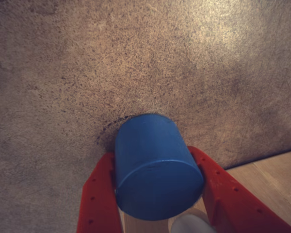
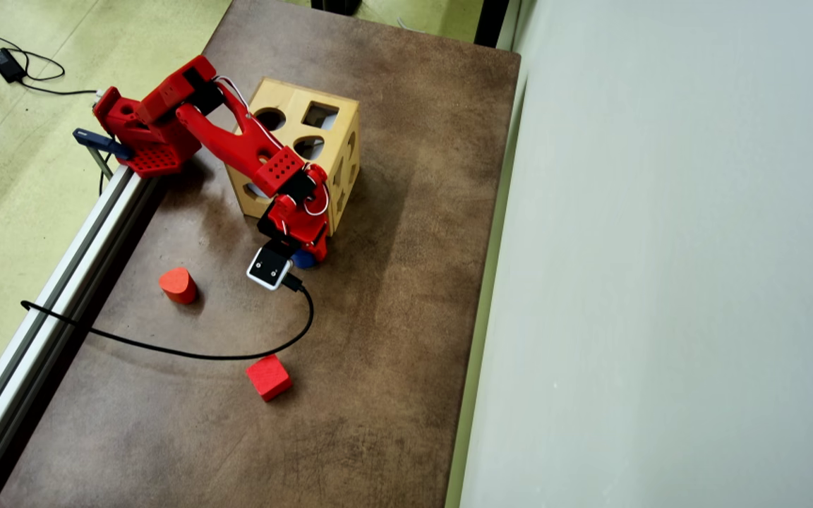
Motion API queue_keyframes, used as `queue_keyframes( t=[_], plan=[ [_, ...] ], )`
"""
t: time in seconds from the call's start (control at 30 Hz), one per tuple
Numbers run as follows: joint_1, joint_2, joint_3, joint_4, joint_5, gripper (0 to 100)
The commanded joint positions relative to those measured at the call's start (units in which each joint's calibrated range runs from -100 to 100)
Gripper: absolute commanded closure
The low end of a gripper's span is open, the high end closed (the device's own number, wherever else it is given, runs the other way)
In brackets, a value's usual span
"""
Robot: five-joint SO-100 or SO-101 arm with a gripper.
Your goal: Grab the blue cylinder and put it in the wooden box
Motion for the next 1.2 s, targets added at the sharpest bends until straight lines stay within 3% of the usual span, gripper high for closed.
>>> queue_keyframes(
  t=[0.0, 0.17, 0.47, 0.77, 0.97, 1.17],
  plan=[
    [-0.33, -0.89, -1.92, 0.2, -0.15, 97],
    [0.12, -5.48, -1.11, 1.16, -0.15, 97],
    [0.19, -31.04, -0.93, 1.89, -0.15, 98],
    [-0.77, -49.04, -0.93, 17.41, -0.15, 98],
    [-7.61, -52.02, -0.93, 27.14, -0.24, 97],
    [-17.86, -53.29, -0.93, 29.87, -2.3, 97]
  ],
)
